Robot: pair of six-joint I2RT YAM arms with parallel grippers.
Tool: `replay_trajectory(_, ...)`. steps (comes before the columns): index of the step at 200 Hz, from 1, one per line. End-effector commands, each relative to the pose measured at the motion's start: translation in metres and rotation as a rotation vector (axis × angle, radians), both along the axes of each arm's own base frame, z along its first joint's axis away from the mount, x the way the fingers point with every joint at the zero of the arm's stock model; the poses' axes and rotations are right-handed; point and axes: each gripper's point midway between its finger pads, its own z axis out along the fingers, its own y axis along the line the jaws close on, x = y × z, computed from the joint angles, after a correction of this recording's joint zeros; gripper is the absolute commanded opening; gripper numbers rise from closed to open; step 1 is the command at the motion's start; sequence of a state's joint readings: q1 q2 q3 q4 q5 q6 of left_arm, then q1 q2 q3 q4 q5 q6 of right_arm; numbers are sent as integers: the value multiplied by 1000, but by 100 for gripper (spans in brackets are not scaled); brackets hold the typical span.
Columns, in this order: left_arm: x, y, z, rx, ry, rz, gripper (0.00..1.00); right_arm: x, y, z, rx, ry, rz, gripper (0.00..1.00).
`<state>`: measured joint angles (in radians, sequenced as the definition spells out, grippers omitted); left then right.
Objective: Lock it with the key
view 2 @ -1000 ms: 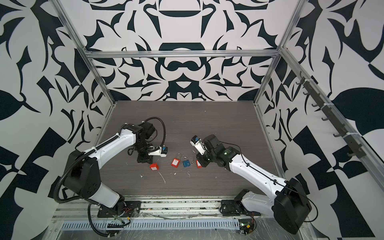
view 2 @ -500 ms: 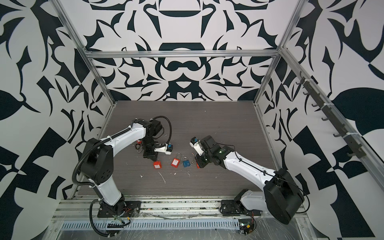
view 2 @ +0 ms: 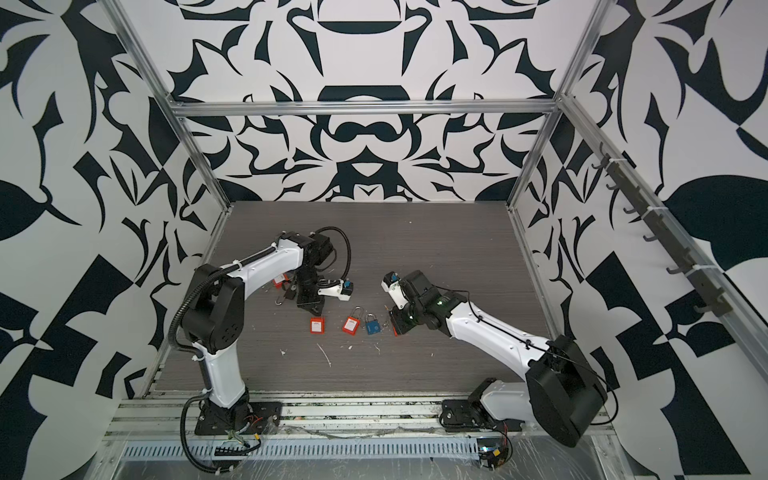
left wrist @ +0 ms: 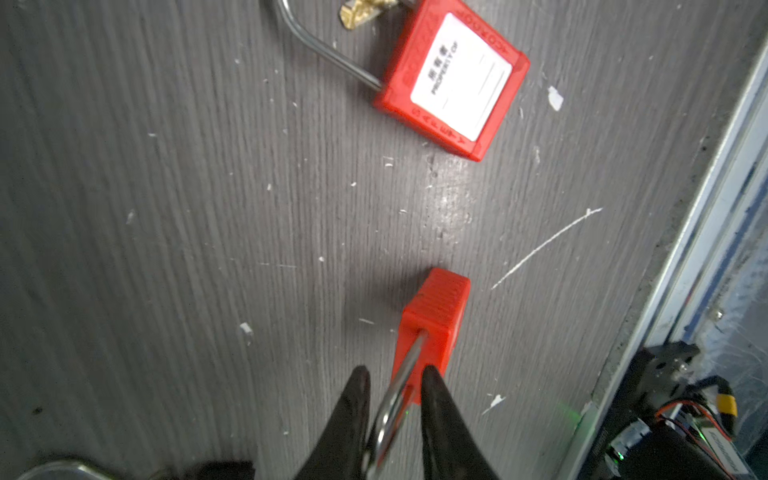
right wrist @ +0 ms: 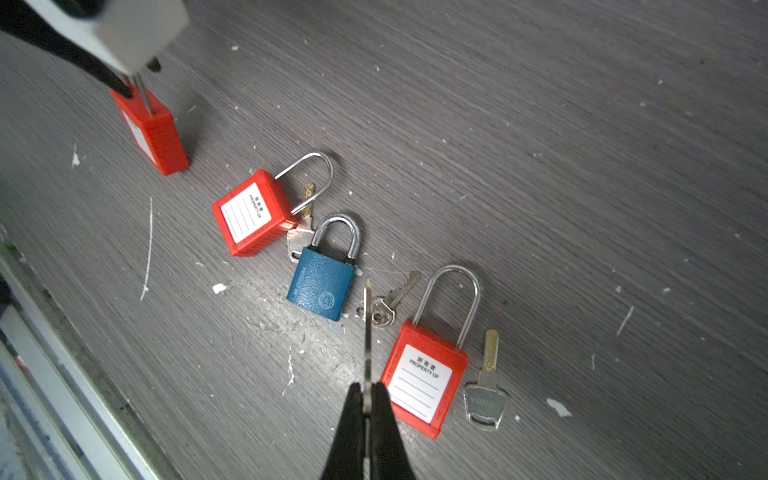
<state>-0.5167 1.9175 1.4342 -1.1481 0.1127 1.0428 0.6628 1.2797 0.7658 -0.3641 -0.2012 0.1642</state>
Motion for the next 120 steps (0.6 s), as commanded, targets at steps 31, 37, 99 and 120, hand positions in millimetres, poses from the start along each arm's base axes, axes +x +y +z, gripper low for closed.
replay_trajectory(31, 29, -15, 5, -127, -27, 134, 46, 5, 17, 17, 83, 112, -133, 0)
replay_trajectory(37, 31, -15, 7, -140, -33, 147, 47, 5, 19, 18, 83, 124, -143, 0)
replay_trajectory(99, 95, -14, 90, -510, -292, 490, 99, 14, 43, 24, 11, 259, -220, 0)
replay_trajectory(120, 114, 3, 124, -650, -391, 722, 99, 25, 64, 22, -45, 252, -243, 0)
